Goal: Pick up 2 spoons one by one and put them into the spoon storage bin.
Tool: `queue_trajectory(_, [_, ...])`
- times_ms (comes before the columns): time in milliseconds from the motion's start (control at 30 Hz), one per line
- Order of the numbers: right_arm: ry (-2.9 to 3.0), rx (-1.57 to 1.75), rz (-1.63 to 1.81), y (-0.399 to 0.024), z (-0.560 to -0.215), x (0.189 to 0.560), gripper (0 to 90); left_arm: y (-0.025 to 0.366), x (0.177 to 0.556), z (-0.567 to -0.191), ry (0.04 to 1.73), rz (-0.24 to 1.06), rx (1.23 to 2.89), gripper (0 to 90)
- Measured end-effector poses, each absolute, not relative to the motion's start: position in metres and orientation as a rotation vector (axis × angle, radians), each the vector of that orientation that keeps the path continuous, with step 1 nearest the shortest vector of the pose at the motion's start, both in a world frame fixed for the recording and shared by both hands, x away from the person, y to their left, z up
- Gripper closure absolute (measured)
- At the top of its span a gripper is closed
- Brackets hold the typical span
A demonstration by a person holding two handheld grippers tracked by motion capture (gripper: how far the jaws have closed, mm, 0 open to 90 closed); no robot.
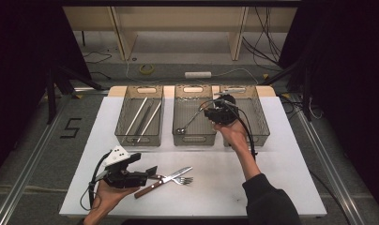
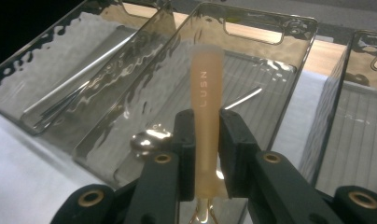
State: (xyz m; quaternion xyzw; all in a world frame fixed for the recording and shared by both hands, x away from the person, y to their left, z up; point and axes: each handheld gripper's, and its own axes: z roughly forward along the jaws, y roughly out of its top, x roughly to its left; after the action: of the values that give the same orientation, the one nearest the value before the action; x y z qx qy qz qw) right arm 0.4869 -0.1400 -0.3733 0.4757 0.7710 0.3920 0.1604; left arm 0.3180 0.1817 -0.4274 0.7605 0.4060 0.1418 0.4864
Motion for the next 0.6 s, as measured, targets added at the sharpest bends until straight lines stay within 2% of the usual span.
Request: queue_trajectory(600, [2.223, 1.347, 1.077, -0.109, -0.385, 0.52, 78.1, 0.182, 0.318, -0.427, 0.981, 0.338, 1.851, 18.9])
